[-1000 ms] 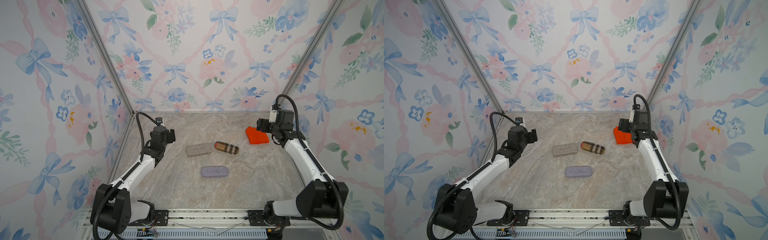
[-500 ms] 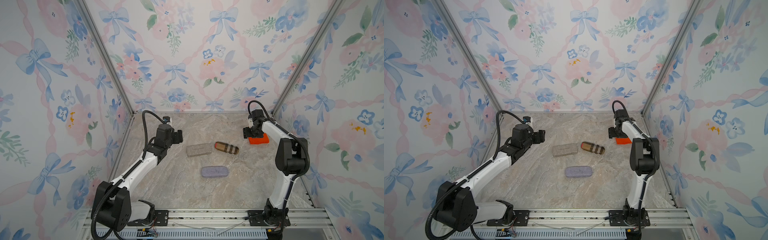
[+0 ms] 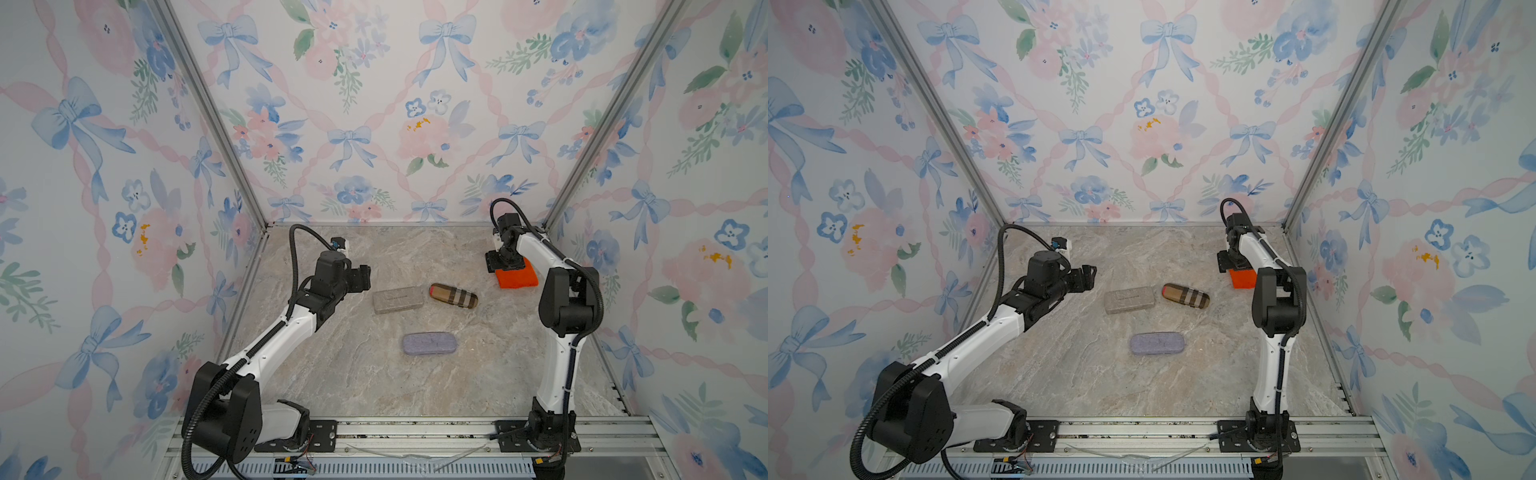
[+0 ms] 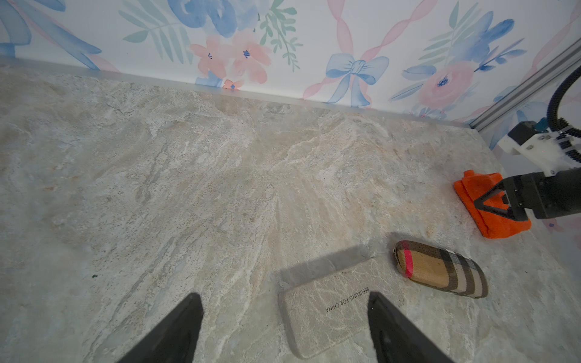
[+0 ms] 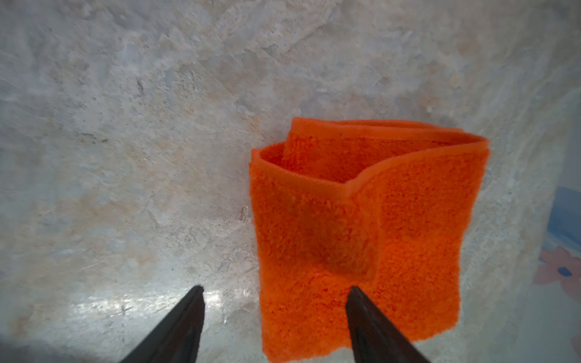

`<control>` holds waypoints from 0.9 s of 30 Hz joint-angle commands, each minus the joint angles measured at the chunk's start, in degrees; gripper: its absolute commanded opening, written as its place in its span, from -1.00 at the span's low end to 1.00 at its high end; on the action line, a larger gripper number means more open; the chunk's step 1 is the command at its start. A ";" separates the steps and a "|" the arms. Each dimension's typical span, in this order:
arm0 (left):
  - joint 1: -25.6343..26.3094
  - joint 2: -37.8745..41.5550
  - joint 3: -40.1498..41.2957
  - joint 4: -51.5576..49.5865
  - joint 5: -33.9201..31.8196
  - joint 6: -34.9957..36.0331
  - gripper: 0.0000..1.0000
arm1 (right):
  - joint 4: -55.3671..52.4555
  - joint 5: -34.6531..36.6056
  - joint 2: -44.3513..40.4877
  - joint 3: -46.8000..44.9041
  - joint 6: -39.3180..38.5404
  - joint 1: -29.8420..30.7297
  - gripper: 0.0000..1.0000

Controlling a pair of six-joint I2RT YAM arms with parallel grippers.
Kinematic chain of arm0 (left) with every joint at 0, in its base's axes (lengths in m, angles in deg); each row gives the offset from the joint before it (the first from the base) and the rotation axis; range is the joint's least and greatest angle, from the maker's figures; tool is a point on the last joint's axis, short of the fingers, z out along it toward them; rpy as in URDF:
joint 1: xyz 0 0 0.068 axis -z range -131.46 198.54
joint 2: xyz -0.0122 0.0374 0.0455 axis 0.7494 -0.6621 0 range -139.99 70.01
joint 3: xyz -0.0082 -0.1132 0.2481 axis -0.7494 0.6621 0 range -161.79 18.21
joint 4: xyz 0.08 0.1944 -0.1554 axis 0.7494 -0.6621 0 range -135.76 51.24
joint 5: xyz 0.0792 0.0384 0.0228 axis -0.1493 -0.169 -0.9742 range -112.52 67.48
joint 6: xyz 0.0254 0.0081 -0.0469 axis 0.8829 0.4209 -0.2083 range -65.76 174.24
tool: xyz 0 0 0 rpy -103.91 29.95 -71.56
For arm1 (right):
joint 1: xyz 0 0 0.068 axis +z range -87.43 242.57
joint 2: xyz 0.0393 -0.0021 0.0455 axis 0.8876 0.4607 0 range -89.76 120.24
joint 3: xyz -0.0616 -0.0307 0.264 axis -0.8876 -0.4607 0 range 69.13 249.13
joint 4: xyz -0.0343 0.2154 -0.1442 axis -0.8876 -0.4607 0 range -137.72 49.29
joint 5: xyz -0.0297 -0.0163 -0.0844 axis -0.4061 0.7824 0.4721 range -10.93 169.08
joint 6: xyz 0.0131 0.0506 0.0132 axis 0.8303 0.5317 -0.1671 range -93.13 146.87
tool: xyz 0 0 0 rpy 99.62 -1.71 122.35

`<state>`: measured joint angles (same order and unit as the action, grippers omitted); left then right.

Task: Wipe the eyeglass case
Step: Pick up the cleaning item at the center of the board.

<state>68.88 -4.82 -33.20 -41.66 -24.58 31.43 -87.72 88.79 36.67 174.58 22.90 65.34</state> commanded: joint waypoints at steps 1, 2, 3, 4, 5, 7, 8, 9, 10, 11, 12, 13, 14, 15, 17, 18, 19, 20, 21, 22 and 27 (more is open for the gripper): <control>0.11 0.76 0.12 -0.84 1.06 -0.48 0.68 | -2.39 1.95 0.76 -0.42 -1.11 0.41 0.46; 0.13 0.57 -0.07 -1.15 1.09 -0.61 0.68 | -2.25 2.22 0.66 -1.21 -1.14 0.34 0.46; 0.13 0.48 -0.24 -1.39 1.03 -0.74 0.68 | -2.13 2.65 0.51 -1.92 -1.26 0.26 0.45; 0.14 0.47 -0.26 -1.46 1.08 -0.83 0.68 | -1.90 2.89 0.35 -2.57 -1.43 0.23 0.45; 0.12 0.57 -0.35 -1.46 1.14 -0.79 0.68 | -1.57 3.02 0.24 -3.23 -1.53 0.22 0.44; 0.13 0.86 -0.26 -1.33 1.47 -0.79 0.68 | -1.06 3.35 0.30 -4.00 -2.01 0.02 0.44; 0.14 1.00 0.03 -0.92 1.61 -0.60 0.68 | -0.62 3.53 0.47 -4.36 -2.20 -0.13 0.43; 0.09 1.24 0.26 -0.56 1.55 -0.32 0.68 | -0.30 3.64 0.81 -4.44 -2.27 -0.33 0.42; 0.10 1.33 0.35 -0.43 1.43 -0.02 0.68 | -0.35 3.49 1.15 -4.30 -2.35 -0.41 0.41; 0.09 1.35 0.28 -0.51 1.24 0.36 0.68 | -0.29 3.47 1.51 -4.22 -2.43 -0.45 0.40; 0.04 1.35 0.11 -0.90 0.98 0.72 0.68 | -0.28 3.68 1.84 -4.24 -2.65 -0.38 0.40; 0.02 1.39 -0.07 -1.32 0.78 0.96 0.68 | -0.20 3.94 2.02 -4.28 -2.80 -0.24 0.39; 0.03 1.50 -0.22 -1.66 0.50 1.17 0.68 | 0.02 4.44 2.22 -4.45 -2.95 -0.07 0.39; 0.05 1.61 -0.22 -1.91 0.37 1.40 0.68 | 0.15 4.97 2.44 -4.52 -3.05 -0.01 0.38; 0.03 2.23 0.08 -1.93 0.04 1.75 0.68 | 0.16 5.73 2.89 -4.55 -3.40 0.25 0.35; -0.02 2.61 0.18 -2.02 -0.16 1.93 0.68 | 0.21 6.28 3.11 -4.55 -3.61 0.30 0.32; -0.03 2.87 0.26 -2.07 -0.27 2.18 0.68 | 0.16 6.66 3.29 -4.55 -3.72 0.40 0.30; 0.05 3.16 0.27 -2.24 -0.45 2.53 0.68 | 0.07 7.01 3.46 -4.61 -3.81 0.35 0.28; 0.04 3.46 0.27 -2.51 -0.68 2.84 0.69 | 0.22 7.28 3.47 -4.70 -3.90 0.47 0.26; 0.03 3.70 0.26 -2.70 -0.83 3.09 0.69 | 0.48 7.64 3.47 -4.95 -3.94 0.54 0.22; 0.00 5.07 0.60 -3.14 -0.50 3.54 0.69 | 1.55 8.36 3.00 -6.41 -4.01 1.34 -0.02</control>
<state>68.88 -1.34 -33.20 -43.30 -24.85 33.48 -85.88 95.65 38.20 170.12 19.45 65.60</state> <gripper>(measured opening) 0.844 0.514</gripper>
